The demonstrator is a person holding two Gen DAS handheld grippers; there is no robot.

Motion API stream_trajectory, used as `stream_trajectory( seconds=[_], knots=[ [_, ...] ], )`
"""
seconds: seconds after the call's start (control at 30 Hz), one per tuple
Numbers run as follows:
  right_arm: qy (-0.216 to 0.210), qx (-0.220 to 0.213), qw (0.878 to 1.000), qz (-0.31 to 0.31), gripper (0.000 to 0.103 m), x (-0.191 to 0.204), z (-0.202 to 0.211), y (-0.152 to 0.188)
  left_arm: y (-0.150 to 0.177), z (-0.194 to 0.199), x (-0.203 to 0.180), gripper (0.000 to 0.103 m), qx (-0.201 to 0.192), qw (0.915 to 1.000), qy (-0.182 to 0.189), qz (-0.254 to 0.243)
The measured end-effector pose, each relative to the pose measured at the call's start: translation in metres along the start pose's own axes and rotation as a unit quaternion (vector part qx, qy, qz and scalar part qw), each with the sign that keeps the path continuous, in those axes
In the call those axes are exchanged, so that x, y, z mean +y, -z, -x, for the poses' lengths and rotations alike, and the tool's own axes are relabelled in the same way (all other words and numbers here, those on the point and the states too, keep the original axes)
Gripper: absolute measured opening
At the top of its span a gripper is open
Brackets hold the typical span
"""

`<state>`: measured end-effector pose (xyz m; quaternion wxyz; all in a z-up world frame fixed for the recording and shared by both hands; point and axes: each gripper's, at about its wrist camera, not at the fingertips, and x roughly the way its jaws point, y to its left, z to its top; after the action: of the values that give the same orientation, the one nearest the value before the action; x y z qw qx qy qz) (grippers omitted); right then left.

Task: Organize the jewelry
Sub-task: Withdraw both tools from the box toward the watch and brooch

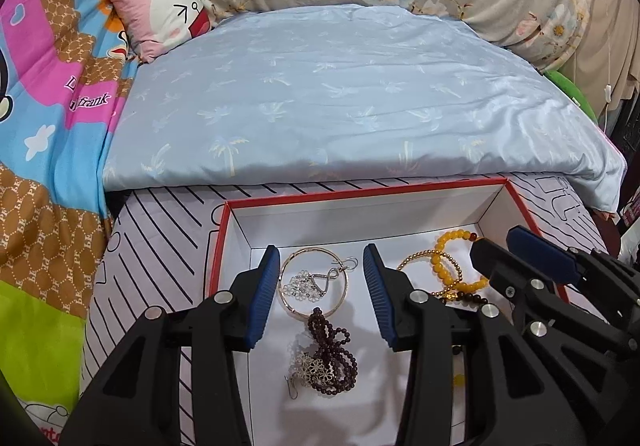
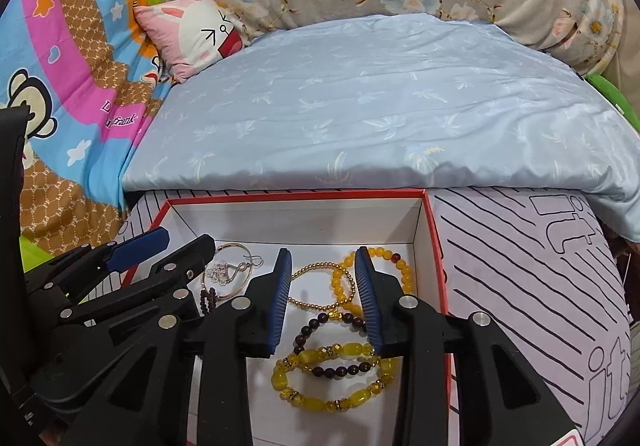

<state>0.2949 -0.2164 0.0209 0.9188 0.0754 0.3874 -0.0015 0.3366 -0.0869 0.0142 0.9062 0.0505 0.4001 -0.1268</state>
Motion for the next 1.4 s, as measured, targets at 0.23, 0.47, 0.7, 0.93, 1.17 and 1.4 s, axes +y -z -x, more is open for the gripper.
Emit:
stream_trajectory(
  seconds=[0.23,0.47,0.7,0.93,1.17,1.4],
  knots=[
    [0.005,-0.01,1.0,0.006,0.037,0.003,0.019,0.001,0.004,0.018,-0.001,0.045,-0.009,1.0,-0.003,0.001],
    [-0.003,-0.021,1.0,0.015,0.043,0.008,0.048,0.012,0.014,0.049,0.0,0.051,-0.021,0.9998,0.002,-0.004],
    [-0.004,-0.025,0.999,0.025,0.046,0.014,0.082,0.039,0.034,0.086,0.001,0.055,-0.033,0.9994,0.008,-0.01],
    [-0.004,-0.014,1.0,0.022,0.046,0.011,0.109,0.076,0.068,0.115,0.012,0.058,-0.03,0.9995,0.003,-0.002],
    [-0.015,0.016,1.0,0.022,0.046,0.019,0.119,0.122,0.109,0.126,0.027,0.059,-0.009,0.9998,-0.007,0.018],
    [-0.031,0.055,0.998,0.024,0.046,0.031,0.107,0.162,0.151,0.123,0.039,0.062,0.023,0.9989,-0.019,0.036]
  ],
)
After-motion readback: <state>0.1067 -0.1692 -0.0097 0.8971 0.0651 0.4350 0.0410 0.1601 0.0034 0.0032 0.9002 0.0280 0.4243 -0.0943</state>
